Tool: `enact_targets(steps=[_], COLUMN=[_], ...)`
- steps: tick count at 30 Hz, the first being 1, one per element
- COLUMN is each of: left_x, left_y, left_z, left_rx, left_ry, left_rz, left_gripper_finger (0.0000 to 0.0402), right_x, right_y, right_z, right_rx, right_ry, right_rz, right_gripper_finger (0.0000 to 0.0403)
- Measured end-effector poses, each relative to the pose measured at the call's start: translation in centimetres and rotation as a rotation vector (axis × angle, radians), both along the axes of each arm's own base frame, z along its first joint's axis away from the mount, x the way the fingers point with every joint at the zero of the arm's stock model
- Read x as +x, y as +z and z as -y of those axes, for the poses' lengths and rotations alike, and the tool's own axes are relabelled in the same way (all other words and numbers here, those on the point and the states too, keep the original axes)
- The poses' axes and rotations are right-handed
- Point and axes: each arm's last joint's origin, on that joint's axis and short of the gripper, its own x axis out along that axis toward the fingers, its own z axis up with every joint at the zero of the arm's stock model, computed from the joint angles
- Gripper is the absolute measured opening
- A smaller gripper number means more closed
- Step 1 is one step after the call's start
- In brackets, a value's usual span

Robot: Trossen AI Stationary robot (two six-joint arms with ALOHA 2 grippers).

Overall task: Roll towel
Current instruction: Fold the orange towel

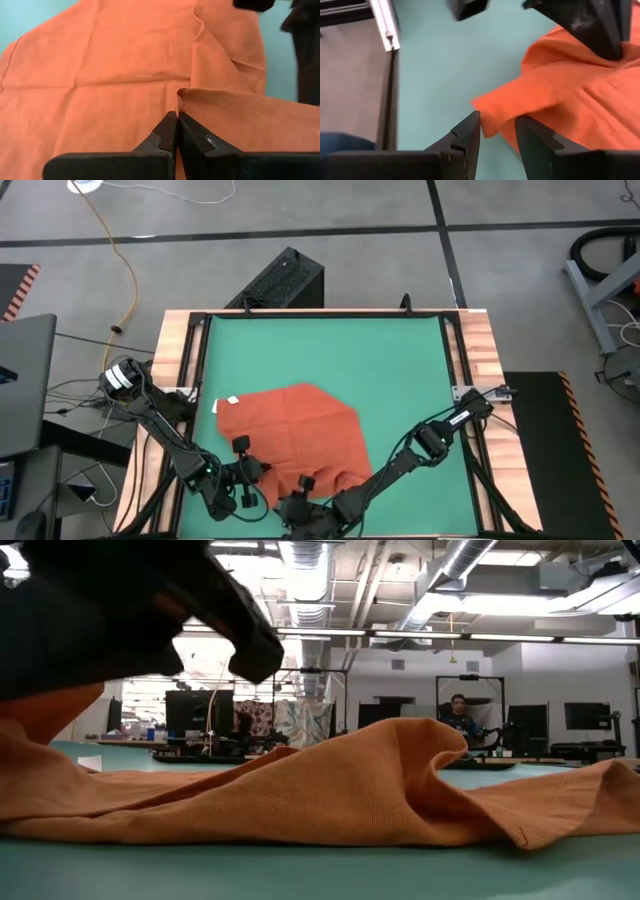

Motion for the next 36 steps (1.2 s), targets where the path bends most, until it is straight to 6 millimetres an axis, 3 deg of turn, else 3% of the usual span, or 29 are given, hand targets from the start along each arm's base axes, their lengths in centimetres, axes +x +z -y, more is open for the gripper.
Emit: enact_targets(steps=[9, 16, 26, 36], left_x=[0.0, 0.0, -0.1, -0.1], left_y=[0.0, 0.0, -0.1, 0.0], left_z=[0.0, -0.1, -0.1, -0.1], left_rx=[0.014, 0.023, 0.029, 0.031], left_ry=[0.001, 0.002, 0.002, 0.004], left_rz=[0.008, 0.001, -0.003, 0.000], left_gripper_finger=[0.0000, 0.0000, 0.0000, 0.0000], right_x=[1.1, 0.5, -1.6, -1.2], right_y=[0.0, 0.2, -0.1, -1.2], right_z=[1.7, 0.4, -2.1, 0.6], right_rx=[0.066, 0.040, 0.038, 0.134], right_ry=[-0.069, -0.022, 0.001, -0.203], right_rz=[0.019, 0.029, 0.005, -0.062], right_gripper_finger=[0.0127, 0.0014, 0.0089, 0.0211])
